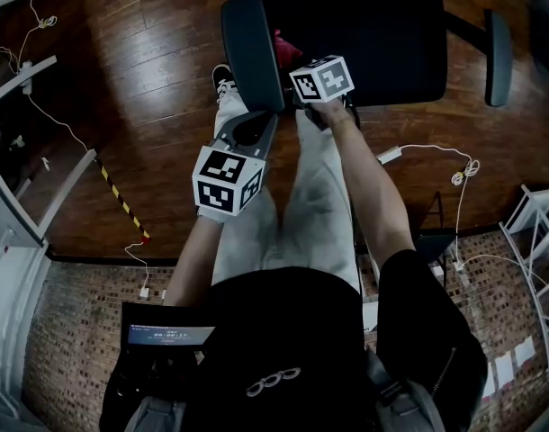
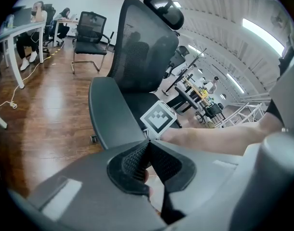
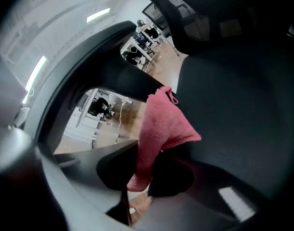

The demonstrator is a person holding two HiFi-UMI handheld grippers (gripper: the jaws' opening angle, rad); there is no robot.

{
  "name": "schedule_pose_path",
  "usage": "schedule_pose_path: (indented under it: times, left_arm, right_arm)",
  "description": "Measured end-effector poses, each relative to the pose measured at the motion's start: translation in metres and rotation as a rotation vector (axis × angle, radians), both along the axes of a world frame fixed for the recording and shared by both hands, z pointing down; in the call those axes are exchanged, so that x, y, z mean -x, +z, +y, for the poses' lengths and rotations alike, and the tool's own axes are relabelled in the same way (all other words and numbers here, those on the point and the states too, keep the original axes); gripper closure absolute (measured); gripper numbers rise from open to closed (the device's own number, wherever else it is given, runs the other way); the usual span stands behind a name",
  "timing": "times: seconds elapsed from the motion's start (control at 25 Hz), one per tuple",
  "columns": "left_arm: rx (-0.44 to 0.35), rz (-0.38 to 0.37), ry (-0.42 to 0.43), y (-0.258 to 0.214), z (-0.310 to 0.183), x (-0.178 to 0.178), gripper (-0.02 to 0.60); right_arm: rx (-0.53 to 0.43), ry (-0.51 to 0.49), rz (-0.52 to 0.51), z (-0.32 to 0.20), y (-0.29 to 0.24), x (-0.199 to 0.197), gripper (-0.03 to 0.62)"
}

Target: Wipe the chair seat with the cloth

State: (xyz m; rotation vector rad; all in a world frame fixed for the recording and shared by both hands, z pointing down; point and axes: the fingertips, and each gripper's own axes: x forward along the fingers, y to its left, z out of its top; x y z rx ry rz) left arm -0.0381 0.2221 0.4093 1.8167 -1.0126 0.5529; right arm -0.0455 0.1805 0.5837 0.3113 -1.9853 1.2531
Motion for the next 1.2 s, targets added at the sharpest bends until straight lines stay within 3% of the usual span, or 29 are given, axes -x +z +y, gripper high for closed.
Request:
schedule_pose_path:
  times: [0.08, 0.36, 0.6, 1.2]
  left_arm:
    - [-0.002, -0.004, 0.006, 0.001, -0.004, -0.002, 0.588]
    - [0.015, -0.021, 0.037, 0.012, -0.007, -0.016, 0.588]
    - [0.013, -0.039, 0.066, 0.012, -0.011, -0.046, 0.588]
    - [0.023, -0.029, 0.156, 0.016, -0.027, -0.122, 0.588]
  right_arm:
    - [-0.023, -0.010, 0.062, -0.003, 0.015, -0.015, 0.526]
    - [-0.027, 0.106, 0.113, -0.030, 0.040, -0.076, 0.526]
    - [-0.100, 0.159, 0.219, -0.058, 0.052, -0.160, 0.526]
    - [-0.204, 0.299, 0.346, -0.113, 0.048, -0.307, 0.526]
